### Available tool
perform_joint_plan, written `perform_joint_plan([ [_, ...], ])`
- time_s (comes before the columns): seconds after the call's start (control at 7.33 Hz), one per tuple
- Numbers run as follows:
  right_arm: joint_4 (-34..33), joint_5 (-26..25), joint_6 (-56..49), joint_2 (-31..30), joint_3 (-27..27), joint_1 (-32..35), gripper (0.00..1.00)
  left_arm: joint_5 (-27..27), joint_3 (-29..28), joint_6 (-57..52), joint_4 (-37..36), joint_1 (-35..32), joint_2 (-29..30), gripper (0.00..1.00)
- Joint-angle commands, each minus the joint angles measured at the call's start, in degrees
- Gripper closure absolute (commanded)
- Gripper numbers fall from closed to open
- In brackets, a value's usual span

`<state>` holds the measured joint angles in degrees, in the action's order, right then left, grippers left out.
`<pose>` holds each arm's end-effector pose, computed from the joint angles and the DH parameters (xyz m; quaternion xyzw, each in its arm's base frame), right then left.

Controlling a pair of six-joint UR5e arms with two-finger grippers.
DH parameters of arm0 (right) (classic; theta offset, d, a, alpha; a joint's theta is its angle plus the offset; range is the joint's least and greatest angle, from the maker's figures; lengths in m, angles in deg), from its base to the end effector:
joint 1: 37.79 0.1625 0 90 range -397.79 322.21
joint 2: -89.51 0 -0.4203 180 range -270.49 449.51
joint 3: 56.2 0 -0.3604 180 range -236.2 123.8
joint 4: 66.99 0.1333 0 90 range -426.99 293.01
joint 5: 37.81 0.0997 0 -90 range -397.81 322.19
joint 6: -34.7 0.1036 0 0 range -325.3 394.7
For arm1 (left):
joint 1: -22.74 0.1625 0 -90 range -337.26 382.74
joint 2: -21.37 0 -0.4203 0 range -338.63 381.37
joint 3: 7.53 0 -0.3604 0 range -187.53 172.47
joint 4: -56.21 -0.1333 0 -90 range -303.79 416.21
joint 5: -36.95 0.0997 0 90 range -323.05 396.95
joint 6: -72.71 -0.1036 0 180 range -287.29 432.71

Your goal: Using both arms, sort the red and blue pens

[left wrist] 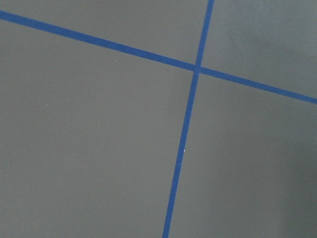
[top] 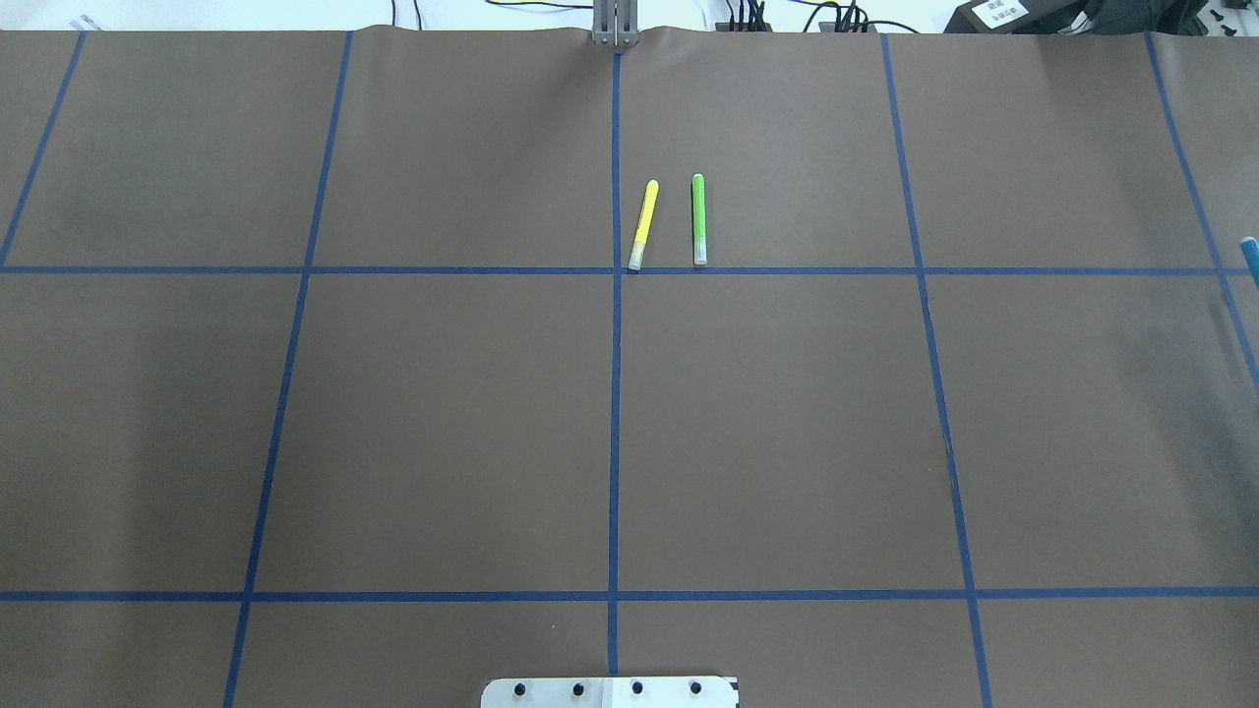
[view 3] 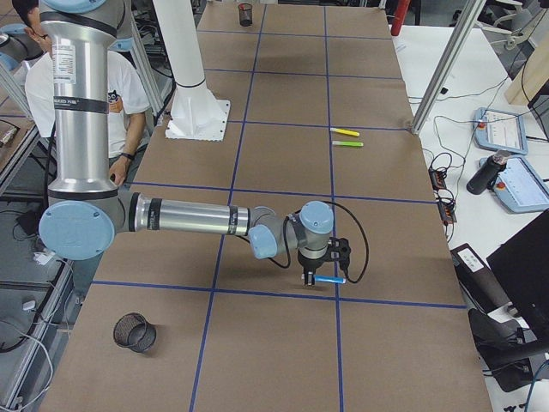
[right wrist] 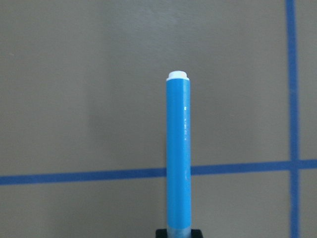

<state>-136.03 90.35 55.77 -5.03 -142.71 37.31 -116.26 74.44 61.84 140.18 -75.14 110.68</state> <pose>-0.0459 -0.4421 0.6889 0.0009 -0.3418 0.0138 0.9397 -0.1002 -0.4260 0.7079 -0.0232 0.5306 -0.0452 0.8461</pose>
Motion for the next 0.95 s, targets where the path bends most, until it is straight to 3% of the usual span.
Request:
perform_joint_plan([
  [0.0,-0.1,1.6,-6.4,-8.1,-0.9,0.7,1.0,0.5,2.6,0.2,5.3,5.7,2.4,0.0],
  [0.14,-0.8,4.1,-11.0,-12.2,-1.0,1.6,1.0,0.5,2.7,5.8,9.0,8.4,4.2,0.0],
  [0.41,-13.9,3.7,-28.3,-13.8,-1.9,6.8,1.0,0.5,2.3,14.6,16.2,9.0,6.0,0.0],
  [0.82,-38.7,-5.8,-47.5,-12.2,-8.8,14.3,1.0,0.5,2.7,16.4,16.8,10.2,7.4,0.0],
])
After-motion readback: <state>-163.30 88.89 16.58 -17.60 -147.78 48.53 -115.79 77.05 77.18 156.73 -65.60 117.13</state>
